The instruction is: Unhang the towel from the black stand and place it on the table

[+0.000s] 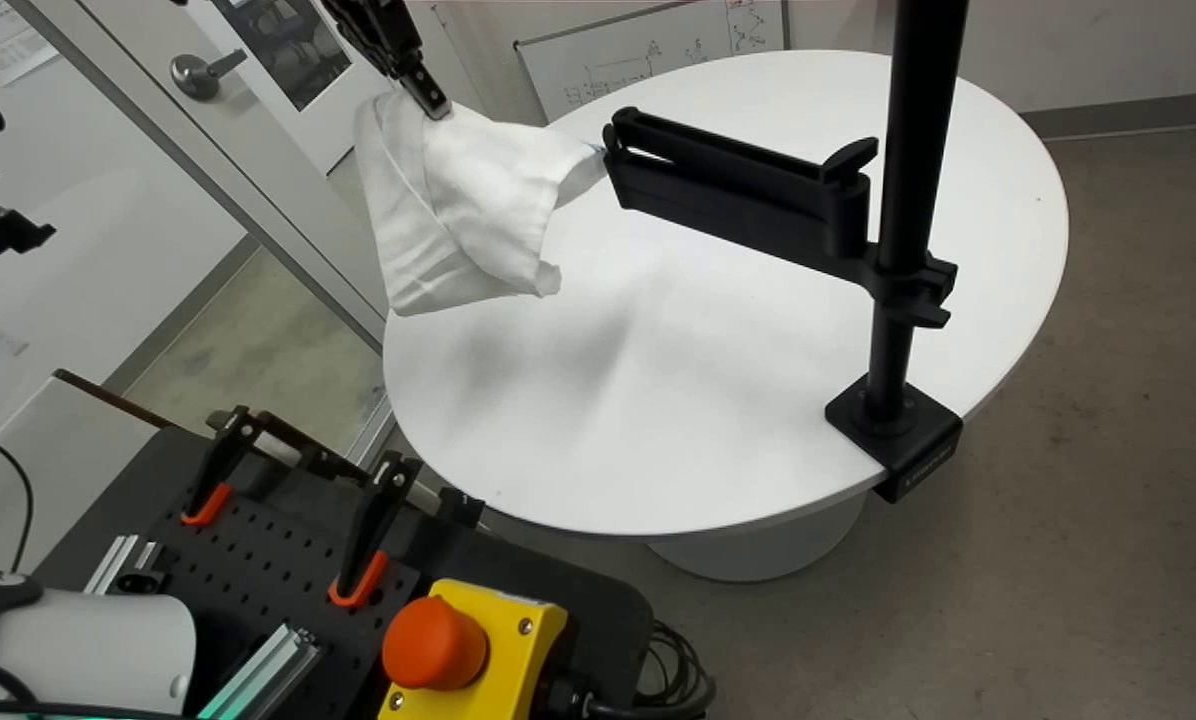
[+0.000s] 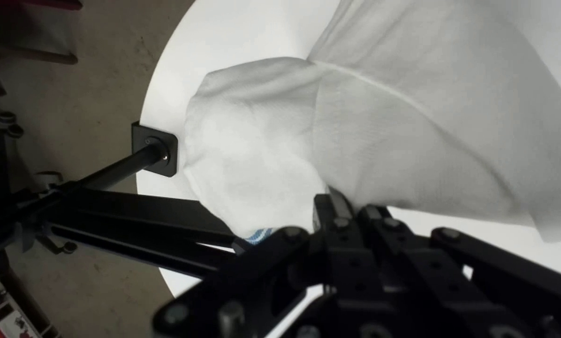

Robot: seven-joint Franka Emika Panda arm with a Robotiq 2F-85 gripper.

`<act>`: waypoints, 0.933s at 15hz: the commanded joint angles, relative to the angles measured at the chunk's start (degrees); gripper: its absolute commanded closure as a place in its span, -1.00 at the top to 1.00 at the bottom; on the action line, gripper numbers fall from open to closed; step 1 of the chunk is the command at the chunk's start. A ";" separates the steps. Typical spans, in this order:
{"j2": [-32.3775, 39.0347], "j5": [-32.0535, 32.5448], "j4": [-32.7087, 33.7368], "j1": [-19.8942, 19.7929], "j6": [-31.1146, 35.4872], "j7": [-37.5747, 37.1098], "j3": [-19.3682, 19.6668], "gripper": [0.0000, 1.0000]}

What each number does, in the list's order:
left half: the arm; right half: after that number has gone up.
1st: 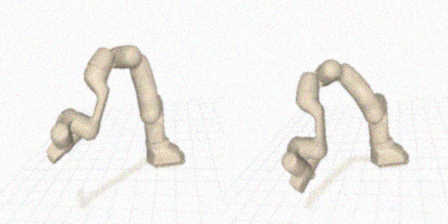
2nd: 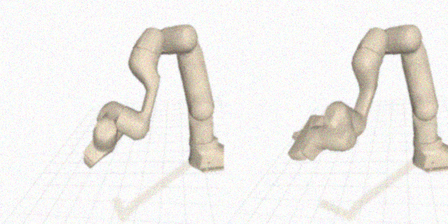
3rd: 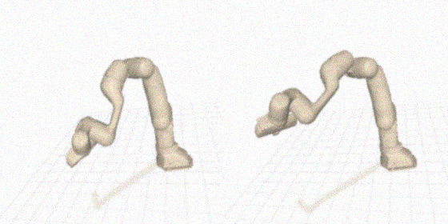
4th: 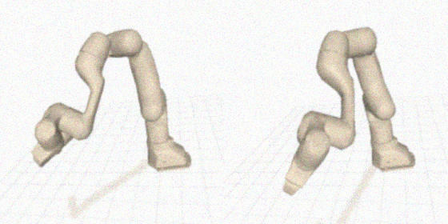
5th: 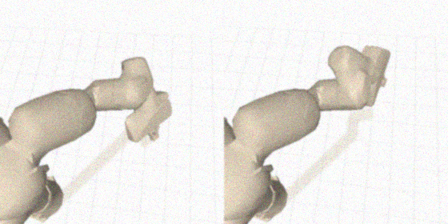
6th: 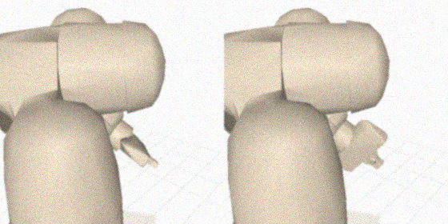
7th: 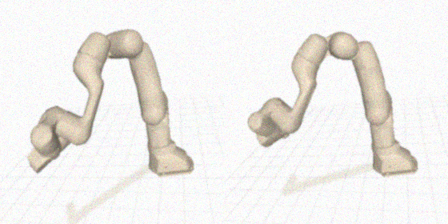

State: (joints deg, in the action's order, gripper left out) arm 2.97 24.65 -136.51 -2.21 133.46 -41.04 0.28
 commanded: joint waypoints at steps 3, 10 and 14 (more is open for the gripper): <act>1.54 4.47 -0.94 1.84 3.09 6.26 0.38 -0.97; 3.24 3.13 -0.81 4.33 1.64 13.41 -0.18 -0.97; 4.17 4.10 -0.01 5.20 2.08 14.93 -0.05 -0.97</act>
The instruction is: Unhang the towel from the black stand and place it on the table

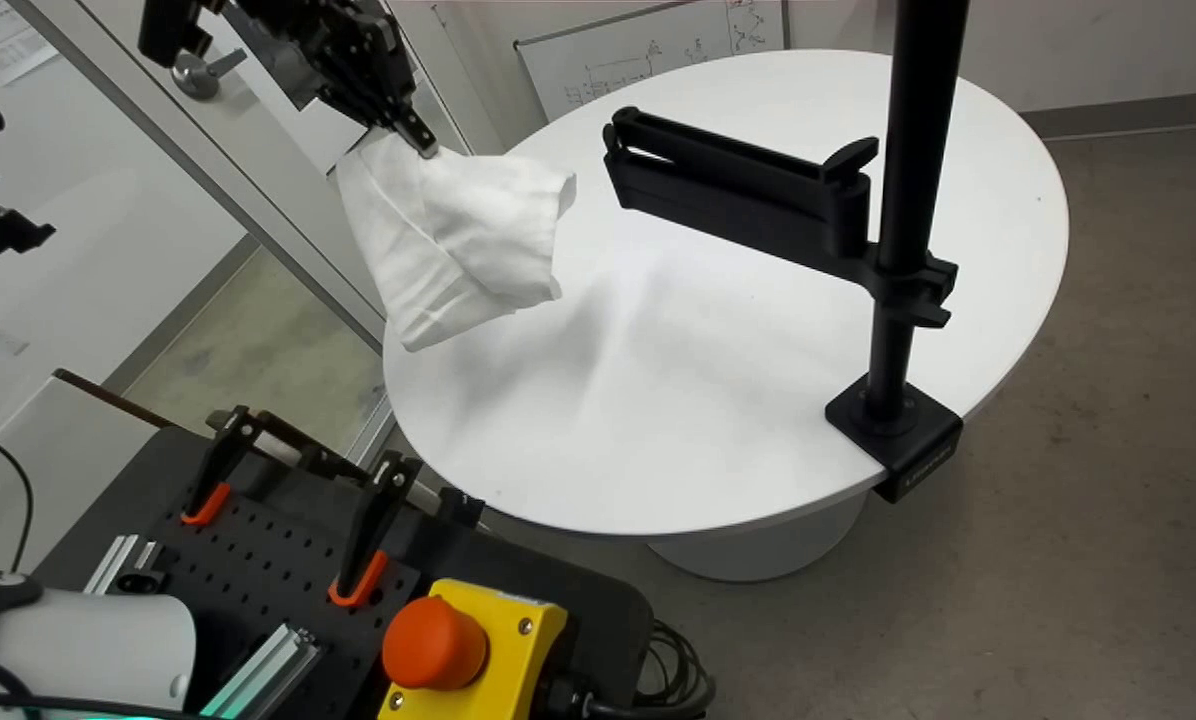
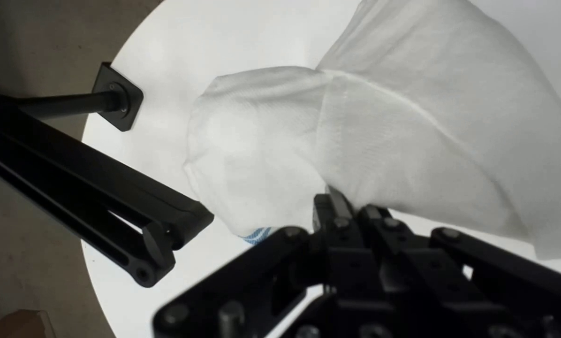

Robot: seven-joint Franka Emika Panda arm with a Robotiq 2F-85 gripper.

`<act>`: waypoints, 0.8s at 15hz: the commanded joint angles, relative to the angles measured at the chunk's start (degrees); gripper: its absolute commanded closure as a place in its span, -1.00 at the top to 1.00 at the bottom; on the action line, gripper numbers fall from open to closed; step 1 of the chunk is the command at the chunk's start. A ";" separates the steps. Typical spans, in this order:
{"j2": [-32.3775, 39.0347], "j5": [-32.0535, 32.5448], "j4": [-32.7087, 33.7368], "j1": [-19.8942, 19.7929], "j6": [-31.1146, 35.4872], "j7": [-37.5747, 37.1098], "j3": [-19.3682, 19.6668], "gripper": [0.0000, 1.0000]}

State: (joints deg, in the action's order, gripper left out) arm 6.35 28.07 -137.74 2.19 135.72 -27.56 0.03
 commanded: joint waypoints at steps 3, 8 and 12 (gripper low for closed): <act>1.12 1.21 1.85 1.06 0.03 0.80 0.42 -0.23; 1.26 1.89 2.40 0.79 0.52 0.05 0.99 0.51; 1.15 1.77 3.39 0.59 -0.75 -0.98 1.73 1.00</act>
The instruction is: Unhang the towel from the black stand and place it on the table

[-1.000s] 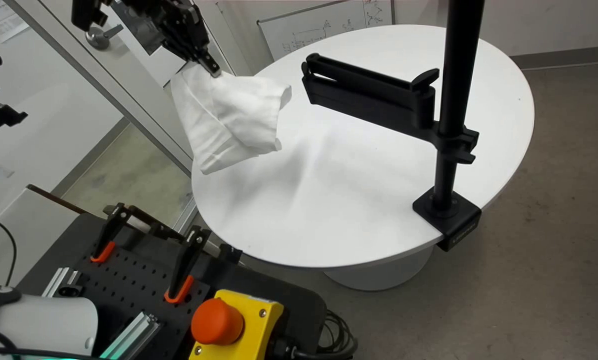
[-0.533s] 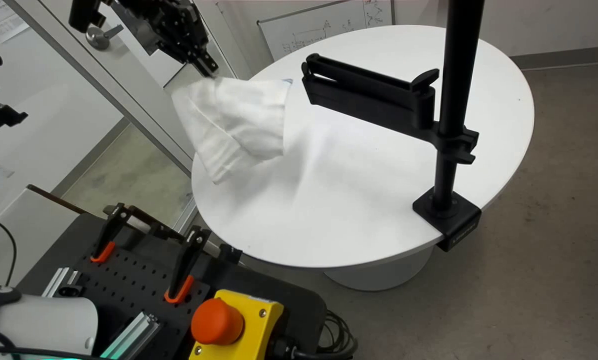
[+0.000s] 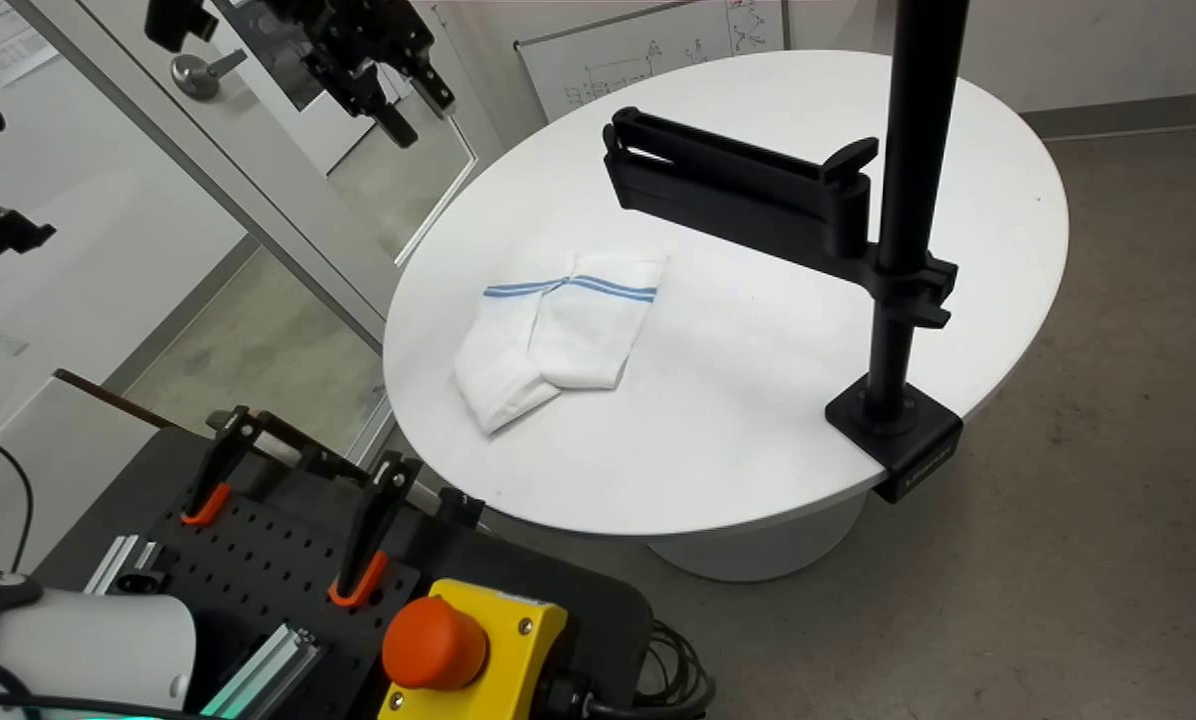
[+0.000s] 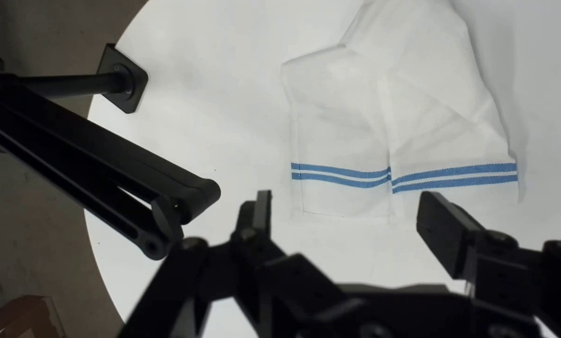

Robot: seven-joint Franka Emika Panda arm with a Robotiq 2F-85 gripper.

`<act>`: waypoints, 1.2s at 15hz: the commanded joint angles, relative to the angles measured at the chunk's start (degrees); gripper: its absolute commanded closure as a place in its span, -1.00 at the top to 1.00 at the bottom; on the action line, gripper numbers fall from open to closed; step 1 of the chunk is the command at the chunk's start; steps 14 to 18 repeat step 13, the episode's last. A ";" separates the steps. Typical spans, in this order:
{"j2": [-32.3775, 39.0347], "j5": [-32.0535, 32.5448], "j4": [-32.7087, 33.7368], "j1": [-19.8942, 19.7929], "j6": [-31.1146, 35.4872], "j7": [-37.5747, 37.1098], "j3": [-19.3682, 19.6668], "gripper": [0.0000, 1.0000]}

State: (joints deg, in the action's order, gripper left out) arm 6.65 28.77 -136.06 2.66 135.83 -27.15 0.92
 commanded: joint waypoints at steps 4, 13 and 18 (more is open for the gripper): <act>0.01 -0.06 1.60 -0.08 -2.25 -2.07 1.34 1.00; 0.59 -0.05 2.79 -0.22 -3.46 -2.83 1.80 1.00; 0.59 -0.05 2.79 -0.22 -3.46 -2.83 1.80 1.00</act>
